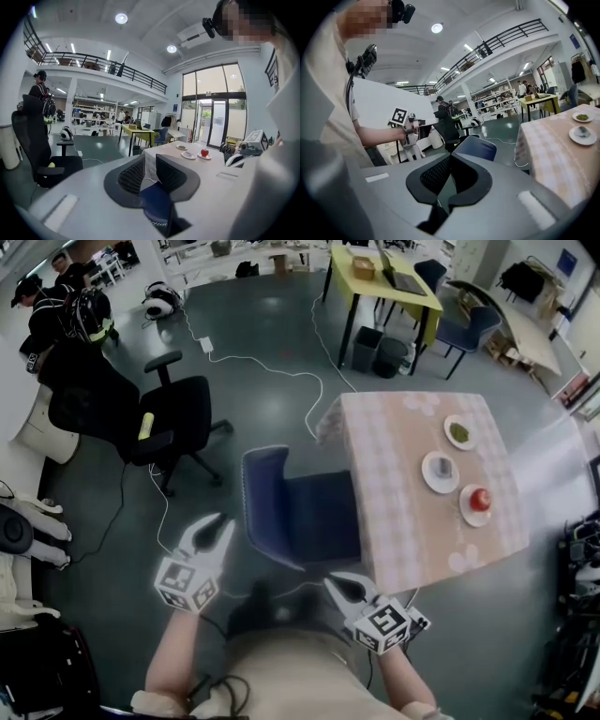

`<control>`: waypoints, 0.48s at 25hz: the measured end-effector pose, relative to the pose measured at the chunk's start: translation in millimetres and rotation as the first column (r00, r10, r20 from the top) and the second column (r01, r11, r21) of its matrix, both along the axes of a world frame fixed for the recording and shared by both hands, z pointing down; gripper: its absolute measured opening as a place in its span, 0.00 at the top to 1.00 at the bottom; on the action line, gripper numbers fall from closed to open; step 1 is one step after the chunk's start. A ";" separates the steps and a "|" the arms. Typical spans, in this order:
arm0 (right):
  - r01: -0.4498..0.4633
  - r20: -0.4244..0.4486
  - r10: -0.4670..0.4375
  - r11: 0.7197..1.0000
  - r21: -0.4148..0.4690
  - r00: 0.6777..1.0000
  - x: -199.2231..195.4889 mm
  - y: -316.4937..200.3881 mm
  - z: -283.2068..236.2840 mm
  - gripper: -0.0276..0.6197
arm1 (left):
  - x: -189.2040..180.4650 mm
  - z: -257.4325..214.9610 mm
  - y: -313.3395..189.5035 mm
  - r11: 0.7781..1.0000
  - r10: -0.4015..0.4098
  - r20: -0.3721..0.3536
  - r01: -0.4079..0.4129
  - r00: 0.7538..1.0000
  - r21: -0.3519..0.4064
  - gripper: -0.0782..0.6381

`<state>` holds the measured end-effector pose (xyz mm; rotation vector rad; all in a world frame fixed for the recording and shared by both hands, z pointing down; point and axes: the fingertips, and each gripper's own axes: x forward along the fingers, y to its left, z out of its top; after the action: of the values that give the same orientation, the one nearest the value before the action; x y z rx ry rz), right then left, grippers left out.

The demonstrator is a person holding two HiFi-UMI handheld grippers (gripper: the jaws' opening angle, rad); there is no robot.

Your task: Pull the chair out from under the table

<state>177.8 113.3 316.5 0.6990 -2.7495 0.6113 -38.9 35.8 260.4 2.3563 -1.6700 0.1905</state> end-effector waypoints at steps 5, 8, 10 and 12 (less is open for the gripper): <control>-0.020 -0.008 0.020 0.999 -0.027 1.000 -10.1 -8.8 9.3 0.94 | 0.7 26.6 -29.3 0.996 0.051 -0.036 -0.053 0.998 -0.065 0.55; -0.047 -0.035 0.046 0.999 -0.027 0.998 -20.4 -26.6 17.5 0.94 | -1.9 66.7 -54.1 0.986 0.071 -0.061 -0.079 0.996 -0.147 0.30; -0.079 -0.059 0.077 0.996 -0.029 0.995 -27.7 -40.7 23.3 0.94 | -4.7 97.6 -71.2 0.969 0.087 -0.061 -0.099 0.994 -0.228 0.23; -0.117 -0.084 0.114 0.993 -0.034 0.990 -40.0 -50.3 23.7 0.94 | -8.3 122.2 -86.4 0.942 0.123 -0.065 -0.137 0.990 -0.306 0.21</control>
<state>137.8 63.0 340.2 0.8593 -2.6296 0.6432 -47.1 -50.7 382.6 2.2129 -1.3511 0.3916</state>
